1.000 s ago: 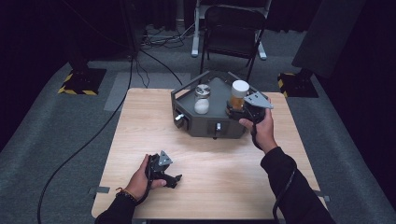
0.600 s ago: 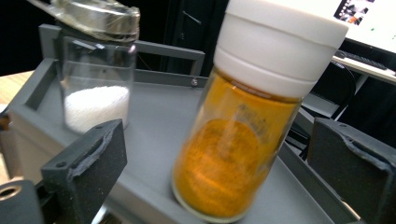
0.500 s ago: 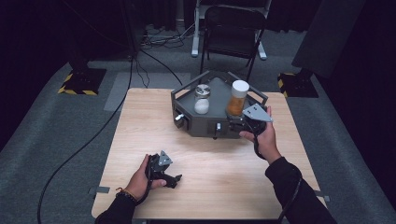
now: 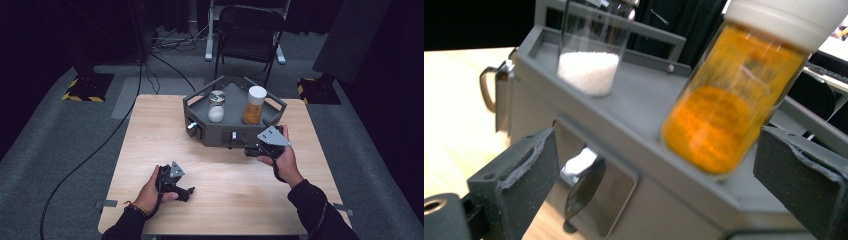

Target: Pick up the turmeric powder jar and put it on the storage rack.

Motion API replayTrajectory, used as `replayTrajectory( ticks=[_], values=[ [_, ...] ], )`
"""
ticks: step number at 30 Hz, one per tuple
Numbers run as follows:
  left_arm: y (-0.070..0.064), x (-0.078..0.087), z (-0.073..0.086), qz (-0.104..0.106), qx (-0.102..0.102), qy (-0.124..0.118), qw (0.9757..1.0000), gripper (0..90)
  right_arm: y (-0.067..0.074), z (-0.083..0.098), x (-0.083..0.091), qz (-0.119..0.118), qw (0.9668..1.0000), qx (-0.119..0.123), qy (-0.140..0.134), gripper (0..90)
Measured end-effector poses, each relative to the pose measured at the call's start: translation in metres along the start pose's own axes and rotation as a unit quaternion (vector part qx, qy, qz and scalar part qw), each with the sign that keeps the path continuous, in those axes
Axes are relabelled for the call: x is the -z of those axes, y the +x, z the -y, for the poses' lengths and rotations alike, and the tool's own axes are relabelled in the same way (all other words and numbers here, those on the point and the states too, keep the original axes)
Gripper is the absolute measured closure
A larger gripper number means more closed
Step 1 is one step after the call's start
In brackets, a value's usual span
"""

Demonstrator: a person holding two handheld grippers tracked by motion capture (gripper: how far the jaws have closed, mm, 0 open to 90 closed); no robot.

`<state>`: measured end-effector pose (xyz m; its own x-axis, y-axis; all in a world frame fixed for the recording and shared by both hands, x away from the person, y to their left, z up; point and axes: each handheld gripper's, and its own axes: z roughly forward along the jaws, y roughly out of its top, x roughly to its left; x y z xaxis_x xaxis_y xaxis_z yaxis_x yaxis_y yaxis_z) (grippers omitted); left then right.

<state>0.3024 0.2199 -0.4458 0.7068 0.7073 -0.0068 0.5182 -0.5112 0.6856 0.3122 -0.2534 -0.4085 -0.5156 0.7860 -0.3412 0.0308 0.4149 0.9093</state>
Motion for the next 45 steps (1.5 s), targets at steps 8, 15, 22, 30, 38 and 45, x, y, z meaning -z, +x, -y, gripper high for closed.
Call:
replayTrajectory(
  ticks=[8,15,22,30,38,45],
  values=[
    [0.0,0.0,0.0,0.0,0.0,0.0,1.0,0.0,0.004,0.017,0.01,-0.016,0.9997,0.009,0.014,4.3],
    [0.0,0.0,0.0,0.0,0.0,0.0,1.0,0.0,0.003,0.031,0.02,-0.039,0.9984,0.025,0.032,3.8],
    [0.0,0.0,0.0,0.0,0.0,0.0,1.0,0.0,-0.002,0.049,0.03,-0.061,0.9954,0.037,0.065,3.6],
    [0.0,0.0,0.0,0.0,0.0,0.0,1.0,0.0,-0.004,0.059,0.035,-0.104,0.9868,0.048,0.114,3.1],
    [0.0,0.0,0.0,0.0,0.0,0.0,1.0,0.0,-0.013,0.068,0.045,-0.128,0.9788,0.04,0.155,3.1],
    [-0.001,0.0,0.0,-0.001,0.001,0.0,1.0,0.0,-0.029,0.078,0.052,-0.139,0.9749,0.012,0.173,2.7]
  ],
)
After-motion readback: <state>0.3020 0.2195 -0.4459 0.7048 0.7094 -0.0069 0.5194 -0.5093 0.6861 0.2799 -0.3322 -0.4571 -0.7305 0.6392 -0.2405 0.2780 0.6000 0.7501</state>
